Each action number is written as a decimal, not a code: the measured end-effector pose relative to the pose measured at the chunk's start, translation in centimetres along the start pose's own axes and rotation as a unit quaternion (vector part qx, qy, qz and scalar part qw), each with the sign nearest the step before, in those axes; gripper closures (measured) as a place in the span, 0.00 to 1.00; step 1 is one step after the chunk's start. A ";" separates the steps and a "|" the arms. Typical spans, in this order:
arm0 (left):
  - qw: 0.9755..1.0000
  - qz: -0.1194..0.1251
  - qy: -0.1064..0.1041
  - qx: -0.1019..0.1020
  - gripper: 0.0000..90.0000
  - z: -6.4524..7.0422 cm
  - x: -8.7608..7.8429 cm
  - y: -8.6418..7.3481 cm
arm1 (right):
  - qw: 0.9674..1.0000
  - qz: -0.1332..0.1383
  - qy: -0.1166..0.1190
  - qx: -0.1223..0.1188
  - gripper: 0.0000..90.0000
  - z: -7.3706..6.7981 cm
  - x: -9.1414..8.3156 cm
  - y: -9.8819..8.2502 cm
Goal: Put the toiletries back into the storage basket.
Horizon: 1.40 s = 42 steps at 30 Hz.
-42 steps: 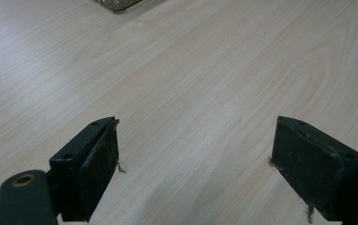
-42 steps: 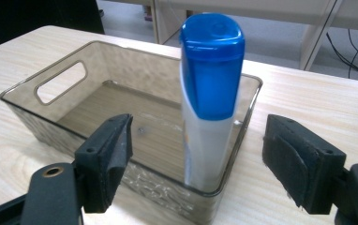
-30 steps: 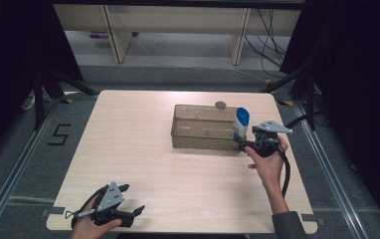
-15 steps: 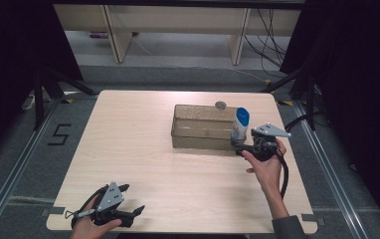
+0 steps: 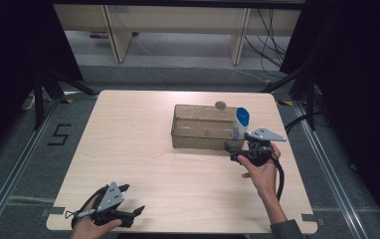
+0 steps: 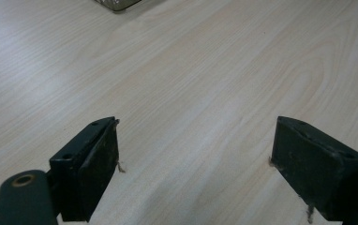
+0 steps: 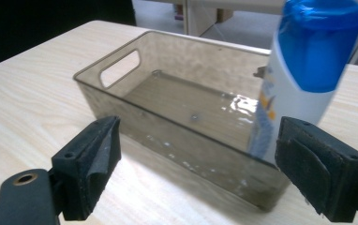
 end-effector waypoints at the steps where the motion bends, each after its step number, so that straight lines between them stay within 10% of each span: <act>1: 1.000 0.004 -0.003 0.001 0.17 0.0 0.1 0.1 | 1.000 0.003 -0.001 -0.007 0.17 -0.1 0.0 0.0; 42: 1.000 0.021 -0.005 -0.012 0.16 0.2 0.3 0.3 | 0.997 -0.005 0.074 -0.035 0.17 -5.1 -1.9 -3.0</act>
Point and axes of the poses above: each handheld gripper's, and its own axes: x roughly forward along the jaws, y roughly out of its top, z roughly to its right, the point moved 8 cm from there along x, roughly forward along the jaws, and after that the axes turned 15 degrees about -y, right-handed, at the moved point
